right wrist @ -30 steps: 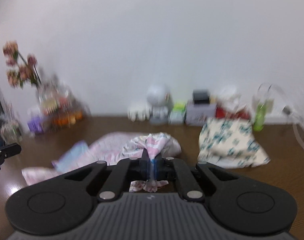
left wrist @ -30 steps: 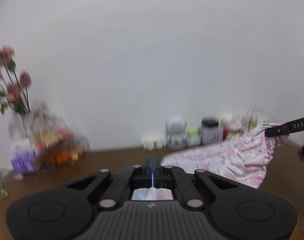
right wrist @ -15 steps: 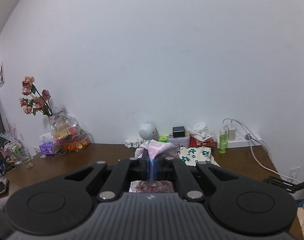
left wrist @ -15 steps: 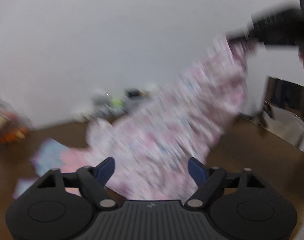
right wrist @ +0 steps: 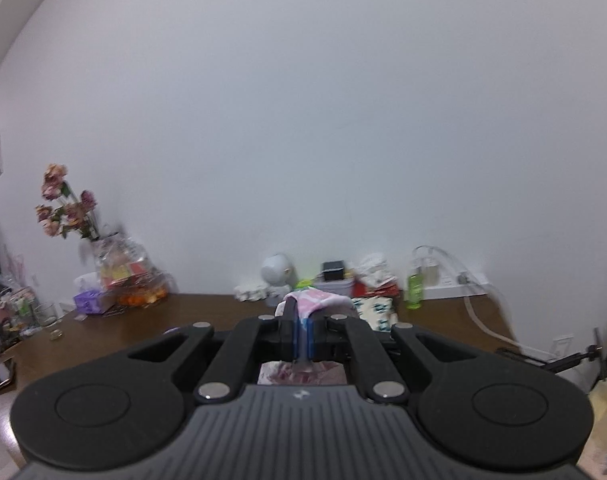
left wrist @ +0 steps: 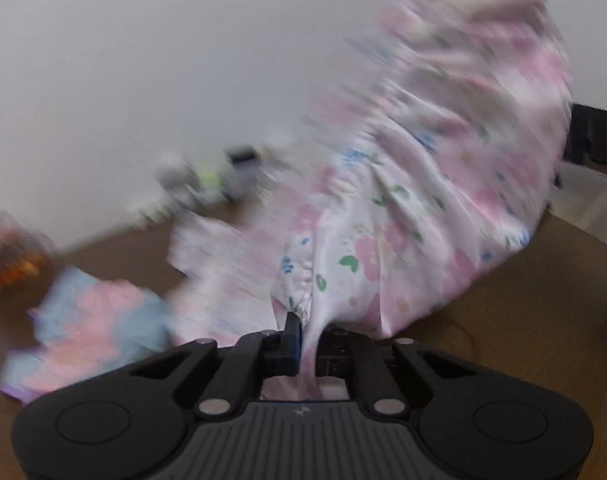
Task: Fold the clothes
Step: 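Lift the pink floral dress up with both tools, shaking it out, then lower the dress onto the table and open both tools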
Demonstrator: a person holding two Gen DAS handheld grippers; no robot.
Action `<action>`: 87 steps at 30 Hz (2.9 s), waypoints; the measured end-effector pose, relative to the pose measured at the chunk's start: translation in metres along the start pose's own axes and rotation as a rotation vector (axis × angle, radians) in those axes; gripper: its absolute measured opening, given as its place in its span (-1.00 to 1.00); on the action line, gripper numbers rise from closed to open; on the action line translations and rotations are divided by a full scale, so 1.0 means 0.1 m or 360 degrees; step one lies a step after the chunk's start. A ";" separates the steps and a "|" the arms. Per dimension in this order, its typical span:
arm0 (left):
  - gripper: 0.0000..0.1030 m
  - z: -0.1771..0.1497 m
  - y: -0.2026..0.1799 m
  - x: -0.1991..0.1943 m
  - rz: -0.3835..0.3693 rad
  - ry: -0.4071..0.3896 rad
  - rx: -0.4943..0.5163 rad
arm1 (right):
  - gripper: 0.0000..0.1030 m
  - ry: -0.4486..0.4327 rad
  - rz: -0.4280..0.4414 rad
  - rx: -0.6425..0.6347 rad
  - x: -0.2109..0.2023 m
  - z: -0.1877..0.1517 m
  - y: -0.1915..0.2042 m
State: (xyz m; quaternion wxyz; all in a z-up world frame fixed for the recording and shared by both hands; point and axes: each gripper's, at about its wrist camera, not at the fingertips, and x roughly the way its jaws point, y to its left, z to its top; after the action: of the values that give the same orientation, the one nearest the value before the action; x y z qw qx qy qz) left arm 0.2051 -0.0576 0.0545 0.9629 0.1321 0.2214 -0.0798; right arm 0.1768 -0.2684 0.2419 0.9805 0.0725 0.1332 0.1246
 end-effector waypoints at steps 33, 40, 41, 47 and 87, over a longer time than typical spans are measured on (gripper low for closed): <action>-0.94 1.60 1.19 -0.71 0.0251 -0.0135 0.0138 | -0.93 0.0013 -0.0181 -0.0066 -0.02 0.94 0.29; -0.72 0.91 1.42 1.59 0.0184 0.0385 -0.0078 | -0.93 0.0533 -0.0258 0.0068 2.05 -0.08 -0.22; -0.53 0.75 1.42 1.77 0.0176 0.0445 -0.0118 | -0.92 0.0577 -0.0262 0.0089 2.24 -0.21 -0.28; 0.18 0.63 1.50 2.16 0.0143 0.0500 -0.0196 | -0.32 0.0844 -0.0284 0.0216 3.36 -1.01 -0.61; 0.69 0.45 1.88 1.68 0.0286 0.0407 -0.0122 | -0.22 0.0697 -0.0013 0.0182 4.00 -1.10 -0.32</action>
State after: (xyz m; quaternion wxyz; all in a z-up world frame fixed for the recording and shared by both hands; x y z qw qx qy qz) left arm 0.4130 0.0925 0.0596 0.9345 0.1236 0.3323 0.0326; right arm 0.5263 -0.1819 0.0337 0.9230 0.0988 0.3501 0.1257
